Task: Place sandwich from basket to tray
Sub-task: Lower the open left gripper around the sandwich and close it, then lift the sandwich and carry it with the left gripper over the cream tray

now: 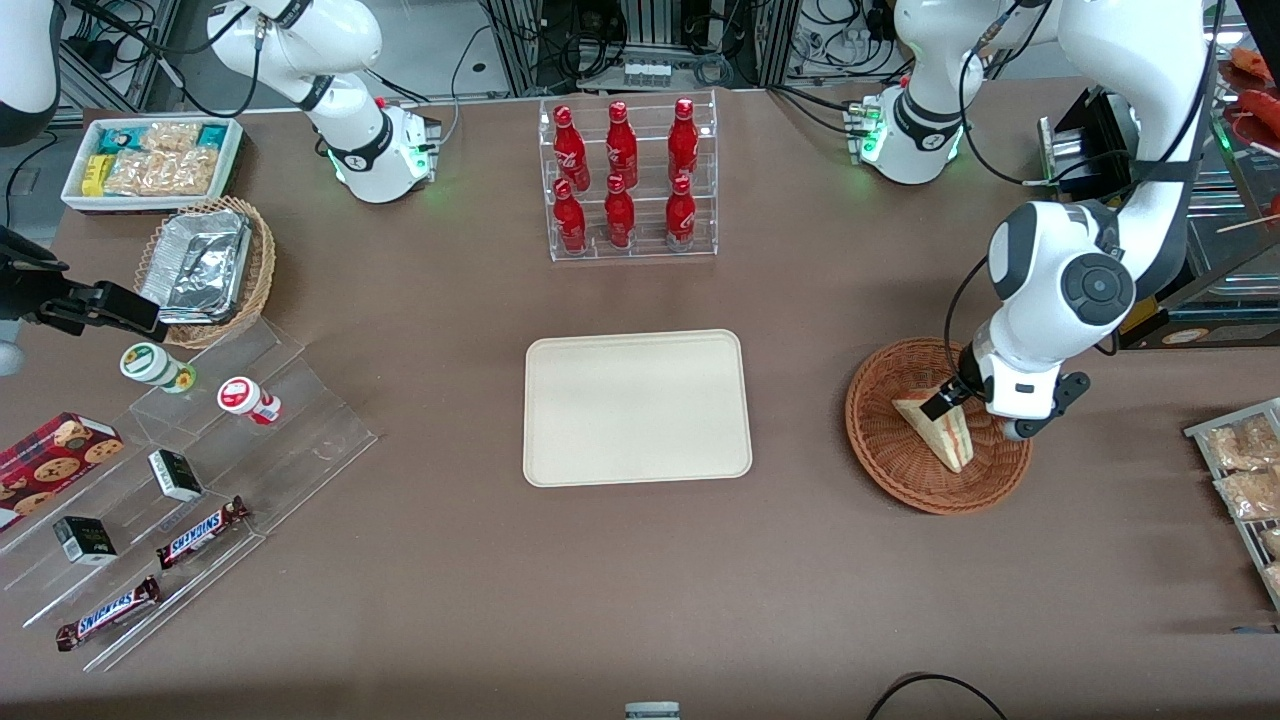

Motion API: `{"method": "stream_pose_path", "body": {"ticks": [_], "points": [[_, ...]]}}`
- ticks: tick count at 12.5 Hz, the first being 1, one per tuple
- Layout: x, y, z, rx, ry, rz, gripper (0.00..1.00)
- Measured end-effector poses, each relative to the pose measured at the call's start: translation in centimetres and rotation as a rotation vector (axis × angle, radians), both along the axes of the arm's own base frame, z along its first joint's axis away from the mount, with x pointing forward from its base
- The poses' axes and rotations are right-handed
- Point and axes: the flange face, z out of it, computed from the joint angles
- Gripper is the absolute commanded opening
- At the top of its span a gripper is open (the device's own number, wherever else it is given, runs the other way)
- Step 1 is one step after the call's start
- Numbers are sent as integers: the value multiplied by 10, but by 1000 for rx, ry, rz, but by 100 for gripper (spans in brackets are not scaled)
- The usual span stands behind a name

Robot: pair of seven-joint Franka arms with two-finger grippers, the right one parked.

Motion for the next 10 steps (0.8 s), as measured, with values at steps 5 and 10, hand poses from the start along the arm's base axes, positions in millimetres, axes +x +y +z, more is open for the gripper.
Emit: {"method": "stream_pose_path", "body": {"ticks": [5, 10], "points": [[5, -1, -35, 24, 24, -31, 100], [7, 3, -52, 32, 34, -34, 0]]}}
